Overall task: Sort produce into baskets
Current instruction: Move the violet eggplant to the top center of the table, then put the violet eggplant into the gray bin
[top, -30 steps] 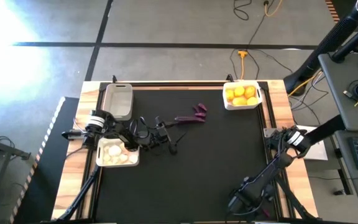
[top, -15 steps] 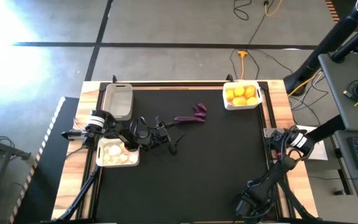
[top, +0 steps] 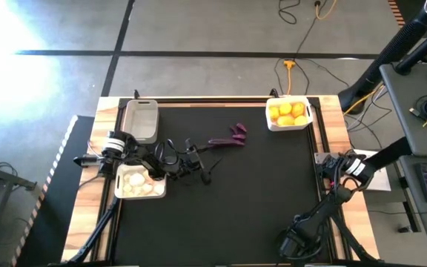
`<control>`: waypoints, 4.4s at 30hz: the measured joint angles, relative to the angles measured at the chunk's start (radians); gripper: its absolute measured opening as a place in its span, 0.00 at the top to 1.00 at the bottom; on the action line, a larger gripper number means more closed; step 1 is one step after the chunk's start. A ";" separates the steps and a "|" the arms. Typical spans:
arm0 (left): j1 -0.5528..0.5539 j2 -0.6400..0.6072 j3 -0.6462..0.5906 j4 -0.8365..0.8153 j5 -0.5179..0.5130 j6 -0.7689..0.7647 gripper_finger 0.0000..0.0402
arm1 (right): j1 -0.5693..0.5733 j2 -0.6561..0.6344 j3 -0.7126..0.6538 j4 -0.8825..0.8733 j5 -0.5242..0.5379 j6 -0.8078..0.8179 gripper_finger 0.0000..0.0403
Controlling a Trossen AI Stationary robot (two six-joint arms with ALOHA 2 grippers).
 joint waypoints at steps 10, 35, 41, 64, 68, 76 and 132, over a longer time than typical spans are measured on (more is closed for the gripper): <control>-0.001 0.000 -0.001 0.001 0.000 0.014 0.31 | -0.187 -0.015 0.086 -0.114 0.066 -0.208 0.89; -0.001 0.000 -0.003 0.000 -0.001 0.027 0.31 | -1.054 -0.117 0.297 -0.177 1.162 -1.356 0.87; 0.000 0.000 -0.008 -0.002 -0.008 0.043 0.31 | -1.173 -0.058 0.297 -0.048 1.175 -1.425 0.87; 0.000 0.000 -0.009 -0.009 -0.011 0.054 0.31 | -1.206 0.007 0.366 -0.049 1.060 -1.467 0.64; 0.000 0.000 -0.012 -0.008 -0.011 0.054 0.31 | -1.170 -0.051 0.412 -0.234 1.119 -1.506 0.66; -0.001 0.000 -0.016 -0.016 -0.011 0.027 0.31 | -0.997 -0.254 0.298 -0.410 1.169 -1.427 0.75; 0.354 0.034 0.395 -1.125 0.510 -0.096 0.33 | -0.556 0.015 -0.450 1.094 1.338 -1.527 0.83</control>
